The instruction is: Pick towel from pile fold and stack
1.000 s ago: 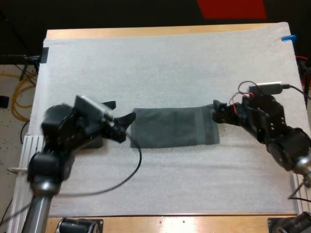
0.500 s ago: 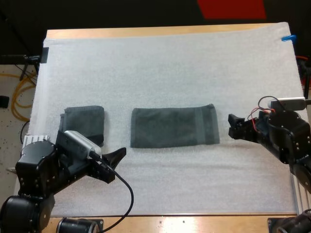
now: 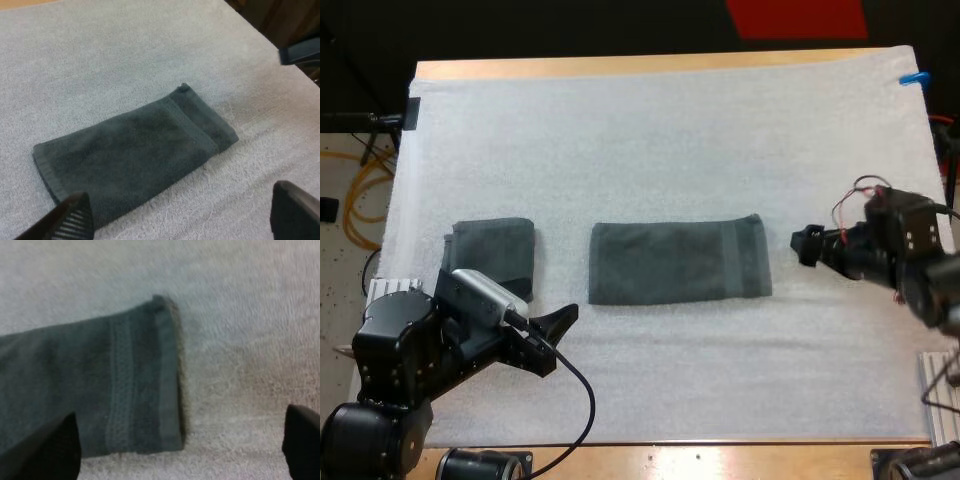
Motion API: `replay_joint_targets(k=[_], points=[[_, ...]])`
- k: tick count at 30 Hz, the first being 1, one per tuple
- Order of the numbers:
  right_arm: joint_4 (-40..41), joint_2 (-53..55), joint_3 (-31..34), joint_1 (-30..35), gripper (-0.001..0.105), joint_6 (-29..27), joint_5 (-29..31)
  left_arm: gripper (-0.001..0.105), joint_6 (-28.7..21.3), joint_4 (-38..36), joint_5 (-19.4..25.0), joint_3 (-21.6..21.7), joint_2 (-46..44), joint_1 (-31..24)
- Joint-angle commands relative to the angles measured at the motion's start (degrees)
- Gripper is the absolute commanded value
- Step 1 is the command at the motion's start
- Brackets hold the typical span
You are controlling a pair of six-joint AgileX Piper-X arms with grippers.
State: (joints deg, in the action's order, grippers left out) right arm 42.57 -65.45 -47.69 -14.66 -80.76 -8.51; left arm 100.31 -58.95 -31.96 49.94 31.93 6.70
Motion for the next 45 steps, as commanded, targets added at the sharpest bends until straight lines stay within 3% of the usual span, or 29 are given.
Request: replay_joint_targets(k=[1,6,11,16,23,39,45], points=[[-1.02,-3.10,-0.61,2.64,0.079,-0.47,-5.41,0.071,-0.06,0.55,0.46,0.12,0.07,0.08],[-4.29,-11.10,-0.61,8.15,0.079,-1.73,-14.34,0.071,-0.06,0.55,0.46,0.12,0.07,0.08],[-9.22,-17.62,-0.61,9.19,0.079,-5.00,-14.92,0.071,-0.06,0.55,0.46,0.12,0.07,0.08],[-15.83,-23.90,-0.61,9.19,0.079,-3.36,-23.11,0.071,-0.06,0.55,0.46,0.12,0.07,0.08],[-18.28,-28.97,-0.61,8.99,0.079,-1.28,-29.23,0.071,-0.22,0.55,0.46,0.12,0.07,0.08],[-18.86,-35.42,-0.61,0.18,0.079,1.61,-31.52,0.071,-0.22,0.55,0.46,0.12,0.07,0.08],[-19.54,-36.92,-0.61,-0.51,0.079,2.74,-37.30,0.071,-0.22,0.55,0.46,0.12,0.07,0.08]])
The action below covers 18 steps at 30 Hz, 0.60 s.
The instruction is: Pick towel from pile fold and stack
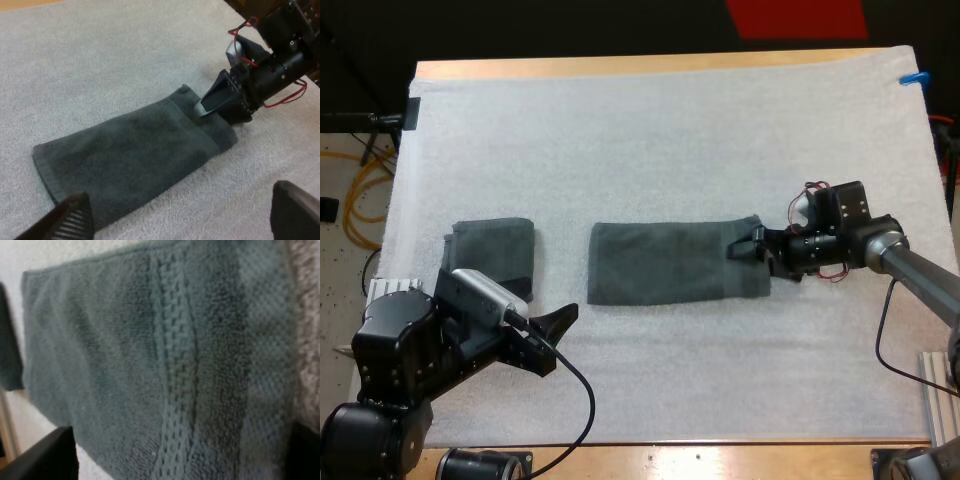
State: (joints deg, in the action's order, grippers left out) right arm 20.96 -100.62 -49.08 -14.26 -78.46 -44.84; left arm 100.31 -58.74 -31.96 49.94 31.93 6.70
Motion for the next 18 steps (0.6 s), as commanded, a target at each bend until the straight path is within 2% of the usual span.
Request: replay_joint_targets(k=[1,5,6,8,10,11,13,14,18], points=[[2.06,-1.74,0.78,-0.91,0.079,0.44,-1.81,0.071,-0.22,0.34,0.46,0.12,0.07,0.08],[2.06,-1.74,0.78,-0.91,0.078,0.44,-2.43,0.071,-0.22,0.34,0.46,0.12,0.07,0.08],[2.06,-1.74,0.78,-0.91,0.073,0.44,-2.27,0.071,-0.22,0.34,0.46,0.12,0.07,0.08],[2.06,-1.74,0.78,-0.91,0.060,0.44,-2.14,0.071,-0.22,0.34,0.46,0.12,0.07,0.08],[2.06,-1.74,0.78,-0.91,0.038,0.44,-0.26,0.071,-0.22,0.34,0.46,0.12,0.07,0.08],[2.17,-1.74,0.78,-0.91,0.031,0.44,0.35,0.071,-0.22,0.34,0.46,0.12,0.07,0.08],[2.17,-1.74,0.78,-0.91,0.007,0.27,1.26,0.071,-0.22,0.34,0.46,0.12,0.07,0.08],[2.17,-1.74,0.78,-0.91,0.000,0.27,1.26,0.071,-0.22,0.34,0.46,0.12,0.07,0.08],[3.34,-0.06,0.78,-0.91,0.000,-0.28,3.29,0.071,-0.22,0.34,0.46,0.12,0.07,0.08]])
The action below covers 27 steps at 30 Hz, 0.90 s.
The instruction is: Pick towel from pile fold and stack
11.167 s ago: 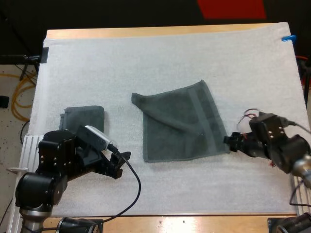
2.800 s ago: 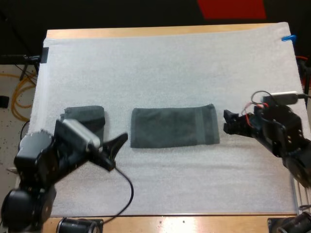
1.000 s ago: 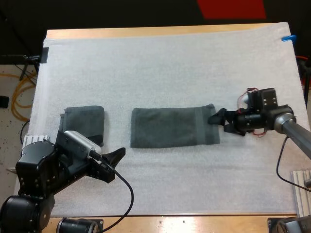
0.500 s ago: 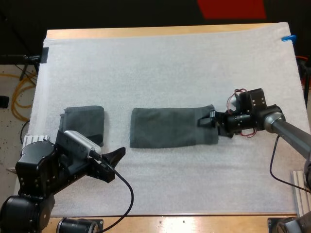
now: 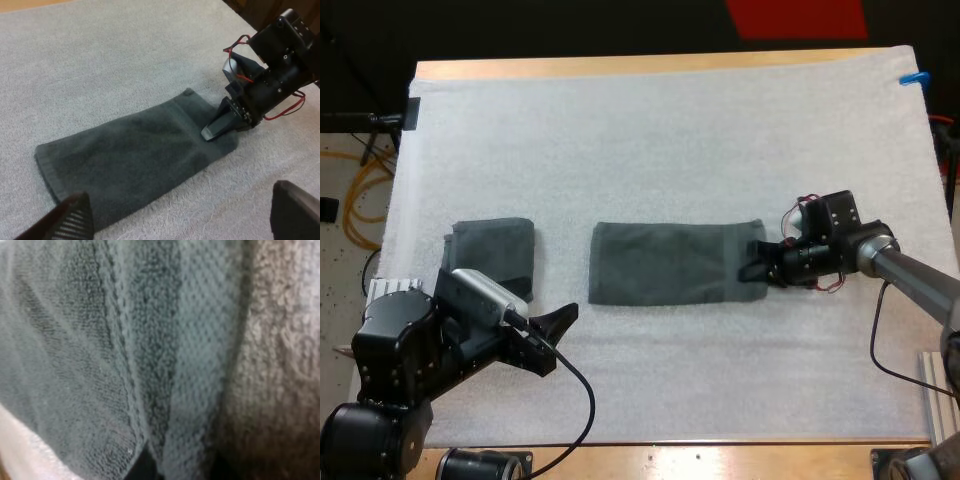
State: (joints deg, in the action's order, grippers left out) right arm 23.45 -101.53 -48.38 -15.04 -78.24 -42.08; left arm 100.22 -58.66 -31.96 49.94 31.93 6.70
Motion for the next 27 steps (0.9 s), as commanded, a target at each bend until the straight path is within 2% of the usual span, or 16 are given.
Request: replay_joint_targets(k=[1,5,10,13,15,19,24,27], points=[[1.89,1.98,0.07,-0.13,0.000,-1.08,2.51,0.071,-0.13,0.26,0.46,0.12,0.07,0.08],[5.93,6.14,0.07,-0.13,0.000,-4.26,11.82,0.071,-0.13,0.26,0.46,0.12,0.07,0.08],[12.61,13.58,0.07,-0.13,0.000,-8.51,30.98,0.071,-0.13,0.26,0.46,0.12,0.07,0.08],[15.47,16.95,0.07,-0.13,0.000,-11.23,39.46,0.071,-0.13,0.26,0.46,0.12,0.07,0.08],[17.05,18.17,0.07,-0.13,0.000,-11.22,42.75,0.071,-0.13,0.26,0.46,0.12,0.07,0.08],[20.85,18.75,-1.88,-0.68,0.000,-11.94,42.80,0.071,0.20,-0.15,0.46,0.12,0.07,0.08],[19.57,18.75,-4.86,-3.51,0.000,-10.16,40.31,0.071,0.18,-0.18,0.46,0.12,0.07,0.08],[18.73,18.03,-6.29,-6.00,0.000,-6.72,34.87,0.071,0.18,-0.18,0.46,0.12,0.07,0.08]])
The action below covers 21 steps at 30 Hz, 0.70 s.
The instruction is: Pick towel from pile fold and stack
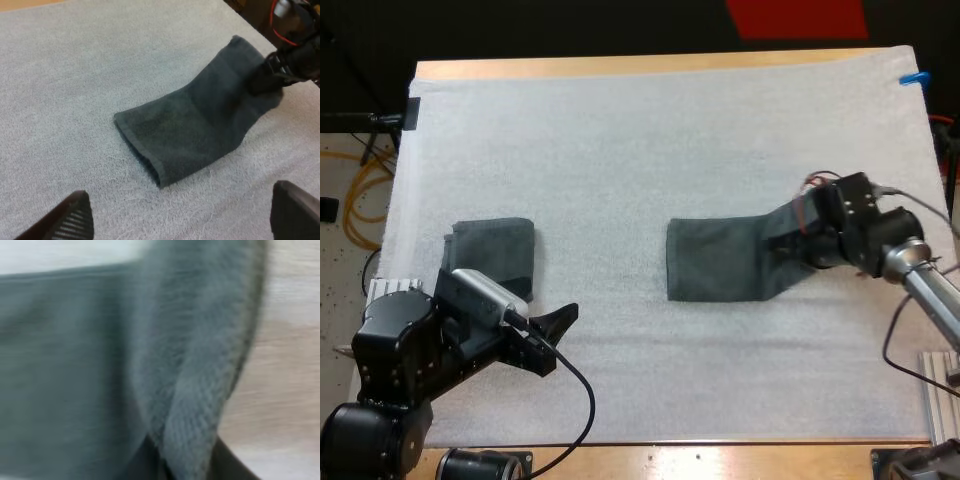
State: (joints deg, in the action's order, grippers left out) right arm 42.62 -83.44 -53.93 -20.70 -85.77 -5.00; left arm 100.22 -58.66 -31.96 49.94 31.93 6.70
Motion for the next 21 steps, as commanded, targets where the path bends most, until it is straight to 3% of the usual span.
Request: replay_joint_targets(k=[1,4,13,20,21], points=[[-0.43,-0.93,-1.53,-1.29,0.000,3.07,-5.00,0.071,0.18,-0.18,0.46,0.12,0.07,0.08],[-2.13,-4.24,-3.46,-3.81,0.000,5.80,-11.79,0.071,0.18,-0.18,0.46,0.12,0.07,0.08],[-10.88,-12.98,-6.11,-8.52,0.000,15.28,-20.03,0.071,0.18,-0.18,0.34,0.12,0.07,0.08],[-12.38,-15.11,-6.11,-8.62,0.001,16.20,-23.42,0.071,0.18,-0.18,0.23,0.12,0.07,0.08],[-12.98,-15.11,-6.11,-8.62,0.005,16.19,-23.70,0.071,0.18,-0.18,0.23,0.12,0.07,0.08]])
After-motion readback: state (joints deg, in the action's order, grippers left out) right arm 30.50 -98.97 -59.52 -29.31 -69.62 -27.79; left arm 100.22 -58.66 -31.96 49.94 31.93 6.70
